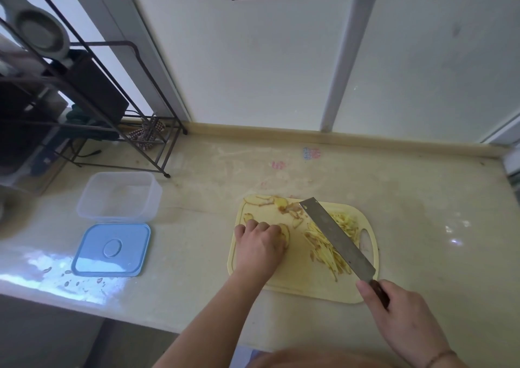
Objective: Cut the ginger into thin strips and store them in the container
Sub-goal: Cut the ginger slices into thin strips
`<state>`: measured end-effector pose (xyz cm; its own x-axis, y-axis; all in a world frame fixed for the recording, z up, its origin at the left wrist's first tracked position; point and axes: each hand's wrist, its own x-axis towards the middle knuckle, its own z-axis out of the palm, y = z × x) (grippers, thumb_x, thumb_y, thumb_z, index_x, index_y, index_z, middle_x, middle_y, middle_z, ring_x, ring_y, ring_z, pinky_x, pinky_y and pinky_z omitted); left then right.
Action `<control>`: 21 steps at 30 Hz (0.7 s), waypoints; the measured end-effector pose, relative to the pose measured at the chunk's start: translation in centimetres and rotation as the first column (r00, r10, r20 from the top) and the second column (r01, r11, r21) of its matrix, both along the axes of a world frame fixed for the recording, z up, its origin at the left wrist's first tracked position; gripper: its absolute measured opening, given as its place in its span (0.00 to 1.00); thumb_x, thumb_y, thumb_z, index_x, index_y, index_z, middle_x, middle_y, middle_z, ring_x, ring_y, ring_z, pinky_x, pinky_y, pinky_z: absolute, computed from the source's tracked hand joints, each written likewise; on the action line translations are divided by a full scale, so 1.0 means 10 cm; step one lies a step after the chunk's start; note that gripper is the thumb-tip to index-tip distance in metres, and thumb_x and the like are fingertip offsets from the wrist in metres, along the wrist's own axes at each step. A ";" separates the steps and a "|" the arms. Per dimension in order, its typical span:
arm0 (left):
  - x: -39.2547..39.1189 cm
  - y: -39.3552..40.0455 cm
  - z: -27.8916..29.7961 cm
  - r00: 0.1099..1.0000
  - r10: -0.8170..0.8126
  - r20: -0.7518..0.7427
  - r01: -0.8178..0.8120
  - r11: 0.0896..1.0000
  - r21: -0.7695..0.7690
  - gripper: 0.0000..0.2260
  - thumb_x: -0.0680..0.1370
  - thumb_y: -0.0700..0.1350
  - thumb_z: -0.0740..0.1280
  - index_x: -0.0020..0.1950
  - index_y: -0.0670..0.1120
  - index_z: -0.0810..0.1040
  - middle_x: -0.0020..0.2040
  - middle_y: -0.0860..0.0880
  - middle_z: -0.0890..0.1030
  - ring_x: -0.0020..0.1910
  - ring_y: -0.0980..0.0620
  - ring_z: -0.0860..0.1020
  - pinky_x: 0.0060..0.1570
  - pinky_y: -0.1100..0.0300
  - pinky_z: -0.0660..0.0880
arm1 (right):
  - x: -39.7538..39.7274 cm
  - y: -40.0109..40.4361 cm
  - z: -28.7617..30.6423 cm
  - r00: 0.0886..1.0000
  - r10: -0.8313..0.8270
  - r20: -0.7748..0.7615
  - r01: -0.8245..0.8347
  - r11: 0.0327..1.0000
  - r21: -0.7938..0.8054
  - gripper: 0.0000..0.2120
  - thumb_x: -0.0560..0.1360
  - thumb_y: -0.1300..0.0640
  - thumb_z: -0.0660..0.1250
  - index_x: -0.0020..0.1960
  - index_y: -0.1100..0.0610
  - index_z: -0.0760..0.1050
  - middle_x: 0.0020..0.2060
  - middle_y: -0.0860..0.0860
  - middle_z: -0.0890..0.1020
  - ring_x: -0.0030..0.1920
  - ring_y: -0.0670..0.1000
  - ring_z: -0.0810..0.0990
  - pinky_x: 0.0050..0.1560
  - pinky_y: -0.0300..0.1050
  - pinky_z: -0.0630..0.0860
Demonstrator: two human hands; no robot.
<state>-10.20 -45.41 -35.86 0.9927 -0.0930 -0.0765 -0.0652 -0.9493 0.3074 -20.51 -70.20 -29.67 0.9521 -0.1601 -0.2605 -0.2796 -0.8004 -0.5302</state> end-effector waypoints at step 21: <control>0.31 0.30 0.14 0.997 0.054 -0.063 -0.060 0.992 -0.107 0.15 0.82 0.53 0.62 0.67 0.51 0.78 0.60 0.52 0.81 0.63 0.47 0.72 0.62 0.50 0.62 | -0.04 0.23 0.19 0.889 -0.068 -0.454 0.360 0.716 0.598 0.28 0.72 0.34 0.57 0.36 0.61 0.67 0.23 0.57 0.63 0.20 0.49 0.60 0.23 0.37 0.59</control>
